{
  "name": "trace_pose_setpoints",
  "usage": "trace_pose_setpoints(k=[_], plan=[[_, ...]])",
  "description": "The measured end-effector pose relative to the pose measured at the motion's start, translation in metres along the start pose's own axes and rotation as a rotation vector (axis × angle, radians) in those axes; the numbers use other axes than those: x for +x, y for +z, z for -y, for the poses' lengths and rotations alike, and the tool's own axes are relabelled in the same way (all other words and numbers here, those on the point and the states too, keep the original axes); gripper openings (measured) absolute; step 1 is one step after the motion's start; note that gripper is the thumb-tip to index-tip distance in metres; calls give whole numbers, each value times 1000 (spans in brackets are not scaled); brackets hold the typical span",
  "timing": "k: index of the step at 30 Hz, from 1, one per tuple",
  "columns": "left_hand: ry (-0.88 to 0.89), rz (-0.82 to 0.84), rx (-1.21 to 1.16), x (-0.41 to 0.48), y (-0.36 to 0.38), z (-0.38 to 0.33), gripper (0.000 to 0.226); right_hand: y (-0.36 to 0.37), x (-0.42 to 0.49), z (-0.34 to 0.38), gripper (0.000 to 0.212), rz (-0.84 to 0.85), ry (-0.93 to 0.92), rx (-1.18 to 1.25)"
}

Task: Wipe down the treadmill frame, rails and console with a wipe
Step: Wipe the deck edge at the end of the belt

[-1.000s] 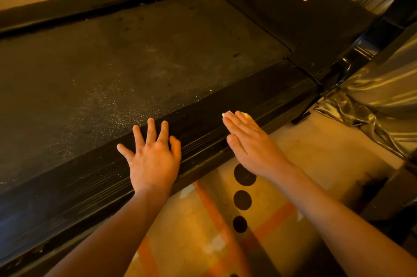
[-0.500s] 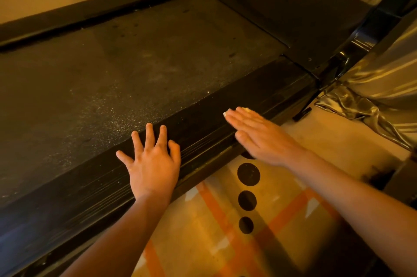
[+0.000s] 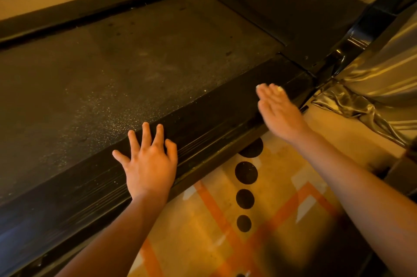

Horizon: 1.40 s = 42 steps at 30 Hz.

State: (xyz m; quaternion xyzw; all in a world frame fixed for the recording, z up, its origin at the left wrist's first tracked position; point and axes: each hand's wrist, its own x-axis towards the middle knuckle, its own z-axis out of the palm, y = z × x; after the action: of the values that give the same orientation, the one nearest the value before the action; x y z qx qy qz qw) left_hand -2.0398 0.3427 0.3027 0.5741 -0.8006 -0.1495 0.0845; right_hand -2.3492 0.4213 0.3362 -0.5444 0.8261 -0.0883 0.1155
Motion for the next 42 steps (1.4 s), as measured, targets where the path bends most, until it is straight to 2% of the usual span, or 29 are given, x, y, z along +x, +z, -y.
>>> trace_pose_setpoints(k=[3, 6, 8, 13, 17, 19, 20, 23, 25, 28, 34, 39, 42], plan=[[0, 1, 2, 1, 0, 1, 54, 21, -36, 37, 63, 72, -232, 70], [-1, -5, 3, 0, 0, 1, 54, 21, -42, 36, 58, 96, -321, 46], [5, -9, 10, 0, 0, 0, 54, 9, -23, 18, 53, 34, -272, -4], [-5, -8, 22, 1, 0, -1, 54, -31, 47, -45, 55, 10, 119, -11], [-7, -4, 7, 1, 0, 0, 53, -34, 63, -32, 56, -42, 298, 63], [-11, -7, 7, 1, -1, 0, 54, -25, 50, -4, 53, -67, 231, 29], [-12, -6, 10, 1, -1, -1, 54, -15, 37, 11, 52, -56, 136, -13], [-14, 1, 16, 1, -2, -1, 54, 13, -10, 50, 53, 77, -151, 18], [-17, 8, 15, 1, -1, -1, 55, 12, -18, 52, 53, 111, -221, 55], [-14, 6, 16, 1, -1, -1, 55, -6, 21, 18, 53, 129, -141, -58], [-13, -4, 21, 1, -1, -2, 55, -52, 102, -54, 56, 87, 213, -48], [-16, 2, 19, 1, 0, 0, 55, -47, 99, -47, 58, 57, 231, -28], [-15, 7, 24, 1, -2, -2, 55, -48, 86, -22, 57, 134, 149, 26]])
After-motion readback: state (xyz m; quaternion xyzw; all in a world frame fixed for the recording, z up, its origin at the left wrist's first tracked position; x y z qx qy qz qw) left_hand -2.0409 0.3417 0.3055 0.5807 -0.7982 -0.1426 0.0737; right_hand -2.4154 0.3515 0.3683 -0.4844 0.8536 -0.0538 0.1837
